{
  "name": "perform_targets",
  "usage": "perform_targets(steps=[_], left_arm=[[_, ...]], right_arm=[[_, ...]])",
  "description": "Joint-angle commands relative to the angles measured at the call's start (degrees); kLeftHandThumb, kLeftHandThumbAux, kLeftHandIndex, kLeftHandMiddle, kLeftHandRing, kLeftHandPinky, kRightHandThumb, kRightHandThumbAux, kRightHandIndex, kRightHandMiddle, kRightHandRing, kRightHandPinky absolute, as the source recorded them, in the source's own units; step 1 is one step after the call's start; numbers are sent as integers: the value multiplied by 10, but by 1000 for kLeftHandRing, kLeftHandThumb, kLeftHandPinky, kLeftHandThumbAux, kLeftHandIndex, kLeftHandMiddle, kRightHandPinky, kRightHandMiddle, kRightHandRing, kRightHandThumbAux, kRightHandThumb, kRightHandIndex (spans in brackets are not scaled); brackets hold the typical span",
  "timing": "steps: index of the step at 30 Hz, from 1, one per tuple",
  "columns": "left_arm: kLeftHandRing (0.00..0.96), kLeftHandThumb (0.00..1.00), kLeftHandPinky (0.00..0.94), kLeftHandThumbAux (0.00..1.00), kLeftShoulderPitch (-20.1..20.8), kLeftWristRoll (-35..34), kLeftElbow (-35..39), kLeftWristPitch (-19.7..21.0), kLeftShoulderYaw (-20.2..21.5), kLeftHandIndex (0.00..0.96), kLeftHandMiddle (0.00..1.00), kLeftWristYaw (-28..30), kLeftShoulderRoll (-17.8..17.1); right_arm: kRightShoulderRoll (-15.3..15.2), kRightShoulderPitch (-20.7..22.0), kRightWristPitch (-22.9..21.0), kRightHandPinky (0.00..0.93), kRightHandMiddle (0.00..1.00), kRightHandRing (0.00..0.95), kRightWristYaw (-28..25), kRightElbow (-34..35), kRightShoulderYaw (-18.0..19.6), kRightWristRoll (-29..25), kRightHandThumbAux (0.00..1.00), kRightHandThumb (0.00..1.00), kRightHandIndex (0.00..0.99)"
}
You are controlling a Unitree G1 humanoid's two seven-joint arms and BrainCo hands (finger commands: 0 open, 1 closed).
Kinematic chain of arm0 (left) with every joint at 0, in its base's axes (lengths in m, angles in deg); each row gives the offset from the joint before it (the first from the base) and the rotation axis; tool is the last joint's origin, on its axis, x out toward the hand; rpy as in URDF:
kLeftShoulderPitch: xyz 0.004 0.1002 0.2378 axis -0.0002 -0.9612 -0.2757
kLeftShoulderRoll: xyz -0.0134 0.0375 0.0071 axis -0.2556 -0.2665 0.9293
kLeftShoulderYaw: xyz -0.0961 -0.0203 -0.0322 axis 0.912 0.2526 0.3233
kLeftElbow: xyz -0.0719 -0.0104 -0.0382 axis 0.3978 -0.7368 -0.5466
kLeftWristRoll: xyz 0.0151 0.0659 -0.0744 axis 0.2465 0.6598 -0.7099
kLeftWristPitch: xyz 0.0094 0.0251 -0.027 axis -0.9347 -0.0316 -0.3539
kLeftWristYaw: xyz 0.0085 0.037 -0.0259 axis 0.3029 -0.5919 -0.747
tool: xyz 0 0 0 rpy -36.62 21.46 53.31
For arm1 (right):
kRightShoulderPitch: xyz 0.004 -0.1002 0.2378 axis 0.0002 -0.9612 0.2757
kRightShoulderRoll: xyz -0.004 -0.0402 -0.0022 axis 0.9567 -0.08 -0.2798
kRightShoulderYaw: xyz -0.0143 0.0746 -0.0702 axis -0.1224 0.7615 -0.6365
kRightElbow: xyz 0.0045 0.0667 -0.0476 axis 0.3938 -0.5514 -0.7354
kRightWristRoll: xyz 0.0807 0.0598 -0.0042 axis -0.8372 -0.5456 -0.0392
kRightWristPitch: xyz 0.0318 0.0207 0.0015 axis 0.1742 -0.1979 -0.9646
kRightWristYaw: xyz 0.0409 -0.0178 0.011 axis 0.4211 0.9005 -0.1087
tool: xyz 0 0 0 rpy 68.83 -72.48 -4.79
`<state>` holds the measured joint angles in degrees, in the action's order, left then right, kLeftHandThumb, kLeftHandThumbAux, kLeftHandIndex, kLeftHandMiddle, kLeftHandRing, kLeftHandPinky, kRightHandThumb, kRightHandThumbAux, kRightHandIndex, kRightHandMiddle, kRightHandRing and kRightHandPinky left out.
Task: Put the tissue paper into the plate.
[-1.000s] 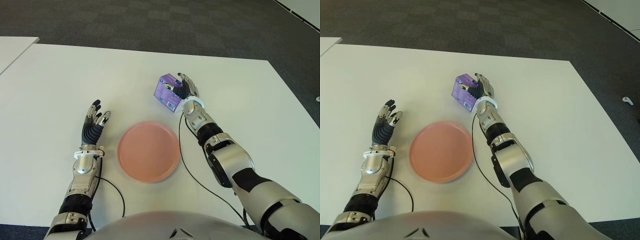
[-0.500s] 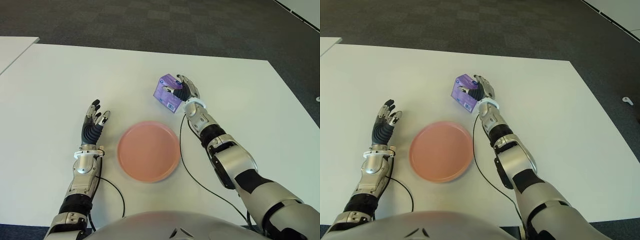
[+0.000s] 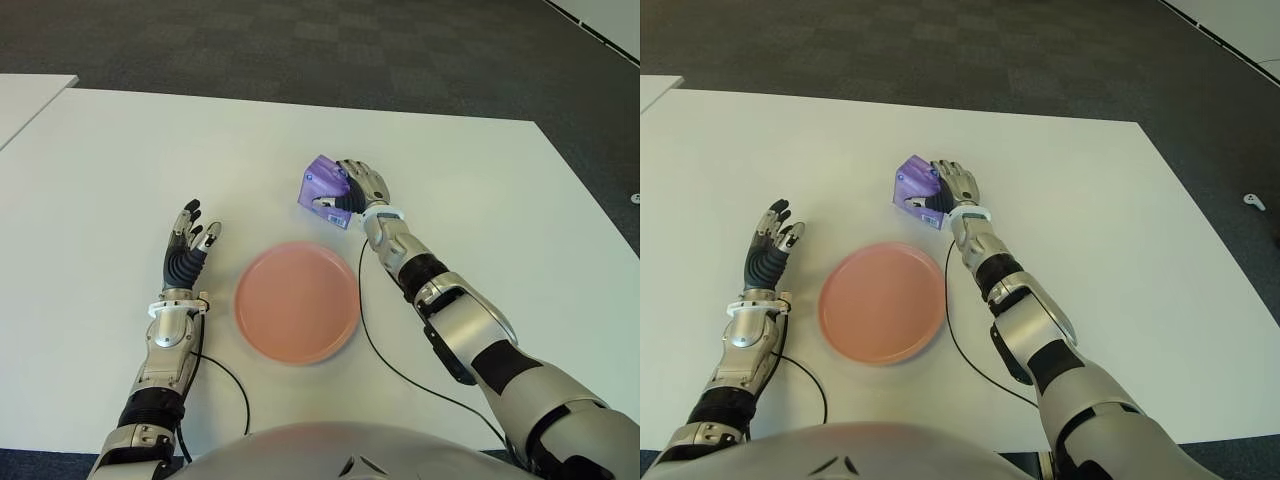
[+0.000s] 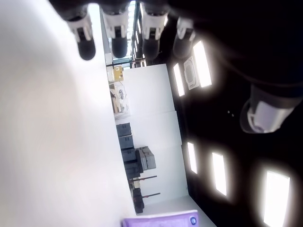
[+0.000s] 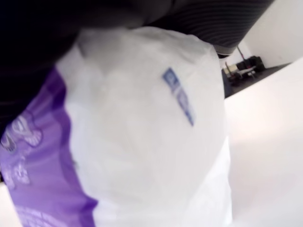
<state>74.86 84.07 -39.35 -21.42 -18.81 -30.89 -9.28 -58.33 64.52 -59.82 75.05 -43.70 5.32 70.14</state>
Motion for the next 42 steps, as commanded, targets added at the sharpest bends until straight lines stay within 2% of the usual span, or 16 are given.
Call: perform_targets(steps=[1,10,21,39,41,42], left_arm=[[0,0,0,443,-34,11,-39,7,-9,0,0,-6,16],[0,0,0,449,-38,8,-31,5,-9,0,0,-4,19],[0,0,0,447,-48,12,-17,7,-10,0,0,-9,23],[0,0,0,456,-59,18,2,15,-11,0,0,-26,34],[0,0,0,451,-60,19,6,15,-11,0,0,-28,36],[0,0,0,449,-61,19,8,15,-12,0,0,-29,36]], right_arm=[[11,-26,-11,0,0,0,-77,-64,-49,31,370,151,0],[17,-15,-6,0,0,0,-99,-96,-80,46,398,173,0],[10,-10,9,0,0,0,-129,-99,-109,57,413,185,0],[-4,-7,34,0,0,0,-174,-80,-108,46,431,202,0],[-6,-7,43,25,0,0,-171,-78,-105,43,438,202,0],[-7,-8,48,136,48,72,-168,-77,-104,42,446,230,11]])
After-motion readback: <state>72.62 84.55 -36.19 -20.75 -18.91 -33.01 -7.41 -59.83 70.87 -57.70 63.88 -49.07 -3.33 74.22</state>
